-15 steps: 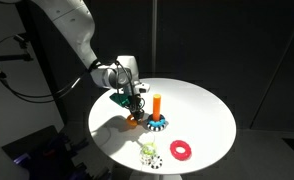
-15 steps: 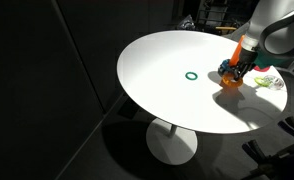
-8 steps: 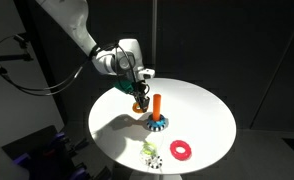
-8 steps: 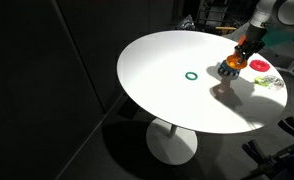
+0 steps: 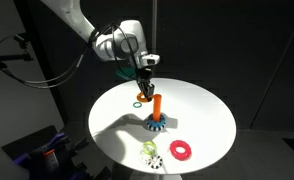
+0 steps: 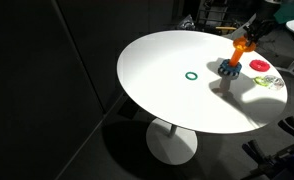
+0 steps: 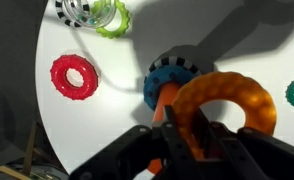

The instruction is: Put the orange ring on the stake

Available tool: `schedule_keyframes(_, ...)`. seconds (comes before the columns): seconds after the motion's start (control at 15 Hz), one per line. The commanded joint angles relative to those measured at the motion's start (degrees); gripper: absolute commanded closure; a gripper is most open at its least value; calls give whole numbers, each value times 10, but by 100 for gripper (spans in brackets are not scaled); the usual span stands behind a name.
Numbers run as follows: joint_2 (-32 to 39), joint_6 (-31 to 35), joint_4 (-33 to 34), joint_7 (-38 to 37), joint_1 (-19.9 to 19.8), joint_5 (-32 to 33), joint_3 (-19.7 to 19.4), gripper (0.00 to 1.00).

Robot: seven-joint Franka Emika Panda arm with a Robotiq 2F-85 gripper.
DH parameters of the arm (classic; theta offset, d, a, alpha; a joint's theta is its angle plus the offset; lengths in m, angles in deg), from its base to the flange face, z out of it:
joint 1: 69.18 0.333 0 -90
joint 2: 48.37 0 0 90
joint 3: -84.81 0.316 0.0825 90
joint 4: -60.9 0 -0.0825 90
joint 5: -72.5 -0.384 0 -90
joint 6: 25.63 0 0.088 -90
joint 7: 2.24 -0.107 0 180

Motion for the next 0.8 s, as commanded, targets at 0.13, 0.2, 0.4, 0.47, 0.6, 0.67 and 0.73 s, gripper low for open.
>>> schedule_keyframes(0.13, -35, -48, 28, -14, -38, 10, 28, 93)
schedule_keyframes(0.2, -37, -51, 32, -14, -42, 10, 30, 93)
schedule_keyframes(0.4, -36, -59, 44, -17, -53, 10, 35, 93)
schedule_keyframes(0.47, -34, -62, 49, -18, -56, 10, 36, 93)
schedule_keyframes(0.6, -29, -66, 58, -18, -61, 8, 37, 93)
schedule_keyframes(0.67, -26, -68, 63, -18, -64, 7, 37, 93)
schedule_keyframes(0.73, -24, -70, 66, -19, -66, 7, 36, 93)
